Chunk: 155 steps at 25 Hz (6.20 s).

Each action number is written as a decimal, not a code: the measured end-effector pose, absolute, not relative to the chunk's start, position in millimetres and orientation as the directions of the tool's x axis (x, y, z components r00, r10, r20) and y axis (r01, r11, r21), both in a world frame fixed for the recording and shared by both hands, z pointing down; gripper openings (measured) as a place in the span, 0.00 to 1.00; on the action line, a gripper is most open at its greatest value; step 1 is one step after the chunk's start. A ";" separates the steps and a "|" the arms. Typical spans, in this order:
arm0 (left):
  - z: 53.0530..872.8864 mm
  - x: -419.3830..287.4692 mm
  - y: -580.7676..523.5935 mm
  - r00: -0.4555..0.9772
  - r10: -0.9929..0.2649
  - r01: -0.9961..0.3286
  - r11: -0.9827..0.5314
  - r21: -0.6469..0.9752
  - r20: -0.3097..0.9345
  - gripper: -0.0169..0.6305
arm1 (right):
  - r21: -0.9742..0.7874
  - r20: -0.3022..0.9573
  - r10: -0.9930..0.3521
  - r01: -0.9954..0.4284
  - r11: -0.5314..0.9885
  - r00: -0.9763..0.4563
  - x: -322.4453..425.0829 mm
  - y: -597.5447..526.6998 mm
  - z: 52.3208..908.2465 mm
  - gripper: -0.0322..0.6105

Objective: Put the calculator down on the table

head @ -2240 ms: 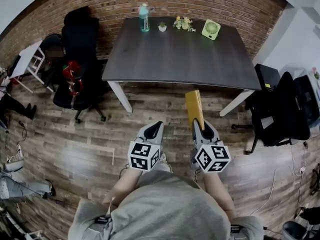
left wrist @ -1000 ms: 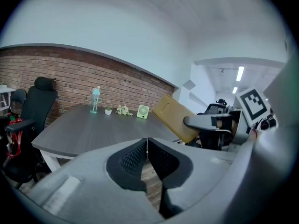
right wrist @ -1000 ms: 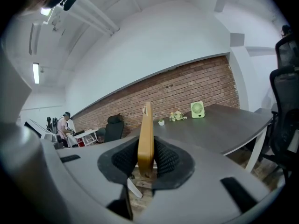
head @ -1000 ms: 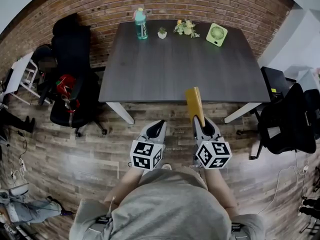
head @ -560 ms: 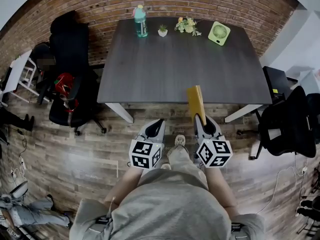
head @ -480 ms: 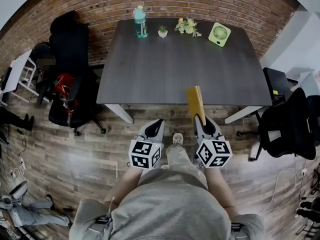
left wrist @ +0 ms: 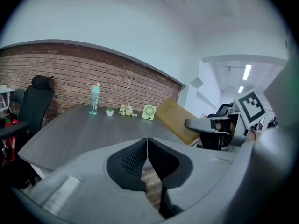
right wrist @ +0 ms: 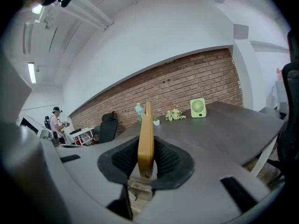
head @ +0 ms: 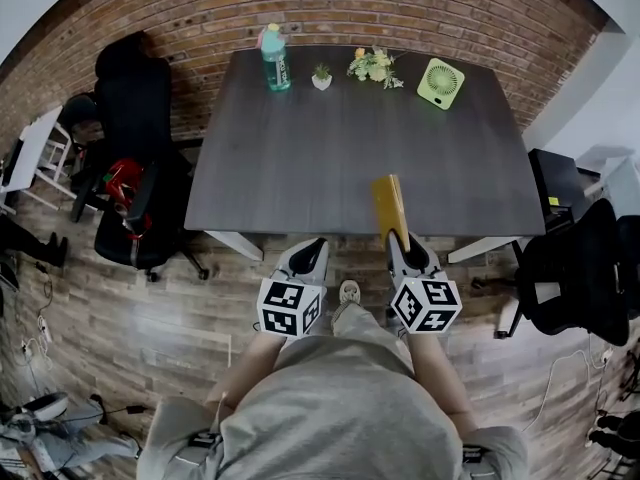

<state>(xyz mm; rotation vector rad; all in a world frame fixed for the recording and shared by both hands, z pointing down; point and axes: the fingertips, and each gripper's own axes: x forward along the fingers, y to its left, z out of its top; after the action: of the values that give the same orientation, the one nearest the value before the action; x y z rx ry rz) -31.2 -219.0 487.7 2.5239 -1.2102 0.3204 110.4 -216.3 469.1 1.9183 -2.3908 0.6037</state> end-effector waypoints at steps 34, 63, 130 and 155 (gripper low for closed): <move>506.3 0.7 -334.0 0.529 -0.749 -0.848 -0.488 0.208 0.398 0.06 | -0.267 0.444 -0.845 -0.944 0.194 -0.299 155.0 -369.6 560.8 0.18; 512.7 15.8 -357.4 0.502 -0.764 -0.863 -0.469 0.185 0.406 0.06 | -0.252 0.582 -0.751 -0.947 0.198 -0.312 167.2 -400.7 635.0 0.18; 517.0 31.0 -353.0 0.520 -0.751 -0.851 -0.496 0.172 0.406 0.06 | -0.196 0.604 -0.767 -0.973 0.122 -0.217 220.1 -419.3 640.8 0.37; 493.1 7.9 -282.8 0.570 -0.735 -0.818 -0.549 0.171 0.368 0.06 | -0.244 0.393 -0.871 -0.947 0.210 -0.294 153.9 -314.3 520.3 0.07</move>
<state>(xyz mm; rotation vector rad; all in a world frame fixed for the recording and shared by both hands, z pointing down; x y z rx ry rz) 7.9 -282.8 493.1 2.4826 -1.2718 0.3639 153.9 -314.3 520.3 1.7532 -2.3059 0.6632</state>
